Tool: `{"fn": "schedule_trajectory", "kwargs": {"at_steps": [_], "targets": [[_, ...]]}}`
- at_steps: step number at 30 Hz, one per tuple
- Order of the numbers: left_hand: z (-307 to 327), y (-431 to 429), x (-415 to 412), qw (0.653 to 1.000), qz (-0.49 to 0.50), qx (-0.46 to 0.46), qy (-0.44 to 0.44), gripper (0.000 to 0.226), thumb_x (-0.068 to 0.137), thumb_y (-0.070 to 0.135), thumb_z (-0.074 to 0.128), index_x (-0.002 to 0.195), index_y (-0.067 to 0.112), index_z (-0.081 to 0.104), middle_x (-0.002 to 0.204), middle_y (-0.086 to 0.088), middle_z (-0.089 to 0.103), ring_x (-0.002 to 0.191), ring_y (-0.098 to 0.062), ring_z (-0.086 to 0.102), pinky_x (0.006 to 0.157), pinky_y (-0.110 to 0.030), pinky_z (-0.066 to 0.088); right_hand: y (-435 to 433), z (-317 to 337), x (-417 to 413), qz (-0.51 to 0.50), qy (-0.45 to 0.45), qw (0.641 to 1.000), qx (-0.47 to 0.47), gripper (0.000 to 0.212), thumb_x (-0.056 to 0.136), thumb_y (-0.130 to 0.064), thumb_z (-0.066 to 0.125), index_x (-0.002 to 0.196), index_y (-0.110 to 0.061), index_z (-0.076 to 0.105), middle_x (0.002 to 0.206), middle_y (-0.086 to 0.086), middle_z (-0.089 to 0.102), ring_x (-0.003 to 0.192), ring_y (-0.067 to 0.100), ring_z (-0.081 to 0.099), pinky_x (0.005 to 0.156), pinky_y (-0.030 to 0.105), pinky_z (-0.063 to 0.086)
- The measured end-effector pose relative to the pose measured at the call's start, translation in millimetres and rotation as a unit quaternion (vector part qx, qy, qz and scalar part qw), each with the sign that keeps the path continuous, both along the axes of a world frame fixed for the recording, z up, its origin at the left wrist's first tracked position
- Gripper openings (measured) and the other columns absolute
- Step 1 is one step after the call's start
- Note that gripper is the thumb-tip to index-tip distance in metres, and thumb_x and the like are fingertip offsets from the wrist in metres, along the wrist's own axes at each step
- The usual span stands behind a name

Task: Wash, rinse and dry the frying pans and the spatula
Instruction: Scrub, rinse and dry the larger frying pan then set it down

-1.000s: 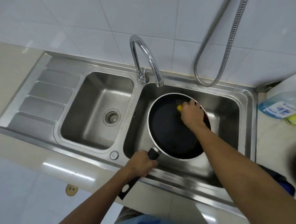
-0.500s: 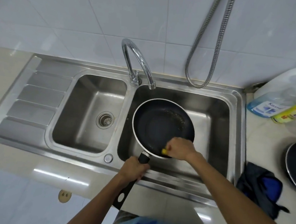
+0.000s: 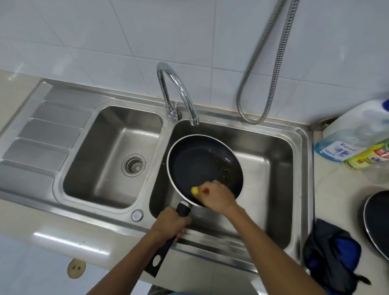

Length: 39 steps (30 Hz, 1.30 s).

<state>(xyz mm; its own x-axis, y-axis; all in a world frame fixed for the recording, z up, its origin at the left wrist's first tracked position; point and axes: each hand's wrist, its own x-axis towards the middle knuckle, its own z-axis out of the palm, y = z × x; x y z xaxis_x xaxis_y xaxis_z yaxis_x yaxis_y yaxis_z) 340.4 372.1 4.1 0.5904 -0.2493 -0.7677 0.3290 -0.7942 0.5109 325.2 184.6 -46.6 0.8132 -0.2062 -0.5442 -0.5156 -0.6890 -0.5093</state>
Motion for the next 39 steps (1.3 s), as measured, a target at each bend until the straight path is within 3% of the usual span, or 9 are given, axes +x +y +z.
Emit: {"fn": "schedule_trajectory", "kwargs": {"at_steps": [6,11,15,18,21,24,28,35,39], "targets": [[-1,5,-4,1.0,0.014,-0.018,0.02,0.029,0.083,0.016,0.069,0.056,0.01,0.063,0.047,-0.004,0.058,0.04,-0.016,0.05,0.048,-0.025,0.044,12,17,-8,0.031,-0.006,0.994,0.106,0.025,0.095,-0.044,0.057,0.104,-0.024,0.069,0.108,0.001,0.071,0.098,0.021,0.063,0.085,0.034,0.05],[-7,4,-9,0.999,0.011,-0.03,0.026,0.034,0.085,0.022,0.071,0.054,0.01,0.063,0.048,-0.005,0.058,0.043,-0.018,0.052,0.052,-0.026,0.045,-30,28,-29,0.117,0.019,0.991,0.061,0.029,0.085,-0.059,0.063,0.094,-0.031,0.065,0.097,-0.007,0.068,0.089,0.017,0.062,0.077,0.036,0.051],[-10,-2,-12,0.998,0.005,-0.043,0.039,0.04,0.089,0.025,0.072,0.054,0.01,0.06,0.045,-0.003,0.054,0.039,-0.014,0.049,0.046,-0.024,0.043,-54,40,-45,0.13,-0.001,0.991,0.035,0.032,0.082,-0.058,0.069,0.101,-0.033,0.064,0.101,-0.008,0.062,0.094,0.013,0.059,0.082,0.036,0.051],[-8,-7,-11,0.997,0.035,-0.043,0.061,0.042,0.088,0.03,0.072,0.054,0.009,0.058,0.047,-0.006,0.051,0.038,-0.017,0.045,0.042,-0.024,0.04,-66,50,-53,0.068,-0.055,0.995,0.038,0.027,0.082,-0.055,0.071,0.098,-0.035,0.065,0.1,-0.01,0.063,0.092,0.008,0.058,0.083,0.033,0.05],[-4,-11,-8,0.994,0.052,-0.051,0.084,0.045,0.09,0.035,0.069,0.055,0.009,0.055,0.045,-0.005,0.047,0.037,-0.016,0.041,0.043,-0.023,0.037,-78,66,-60,-0.065,-0.128,0.986,0.088,0.019,0.085,-0.048,0.074,0.093,-0.032,0.068,0.092,-0.014,0.068,0.085,0.003,0.061,0.075,0.023,0.048],[2,-14,-4,0.988,0.073,-0.073,0.112,0.041,0.091,0.04,0.067,0.067,0.009,0.057,0.05,-0.004,0.045,0.039,-0.015,0.04,0.042,-0.023,0.036,-89,80,-66,-0.215,-0.191,0.945,0.157,0.015,0.089,-0.042,0.073,0.091,-0.027,0.071,0.085,-0.011,0.069,0.074,0.001,0.06,0.066,0.017,0.044],[9,-16,1,0.984,0.075,-0.094,0.13,0.039,0.091,0.043,0.068,0.07,0.012,0.057,0.048,0.0,0.046,0.04,-0.013,0.038,0.04,-0.022,0.035,-95,88,-73,-0.38,-0.229,0.866,0.229,0.017,0.091,-0.04,0.071,0.091,-0.023,0.073,0.088,0.007,0.07,0.076,0.012,0.058,0.062,0.03,0.043],[12,-18,-3,0.974,0.074,-0.132,0.17,0.042,0.089,0.043,0.07,0.062,0.017,0.052,0.049,0.0,0.041,0.042,-0.013,0.034,0.043,-0.024,0.031,-92,93,-81,-0.469,-0.224,0.809,0.275,0.019,0.093,-0.036,0.07,0.101,-0.018,0.071,0.103,0.01,0.069,0.087,0.016,0.063,0.07,0.036,0.047],[10,-16,-8,0.955,0.095,-0.17,0.223,0.041,0.092,0.036,0.07,0.062,0.016,0.05,0.049,0.0,0.035,0.04,-0.011,0.031,0.041,-0.024,0.027,-93,92,-82,-0.489,-0.216,0.8,0.274,0.022,0.091,-0.04,0.071,0.105,-0.023,0.07,0.108,0.003,0.069,0.097,0.02,0.065,0.073,0.035,0.053]]}}
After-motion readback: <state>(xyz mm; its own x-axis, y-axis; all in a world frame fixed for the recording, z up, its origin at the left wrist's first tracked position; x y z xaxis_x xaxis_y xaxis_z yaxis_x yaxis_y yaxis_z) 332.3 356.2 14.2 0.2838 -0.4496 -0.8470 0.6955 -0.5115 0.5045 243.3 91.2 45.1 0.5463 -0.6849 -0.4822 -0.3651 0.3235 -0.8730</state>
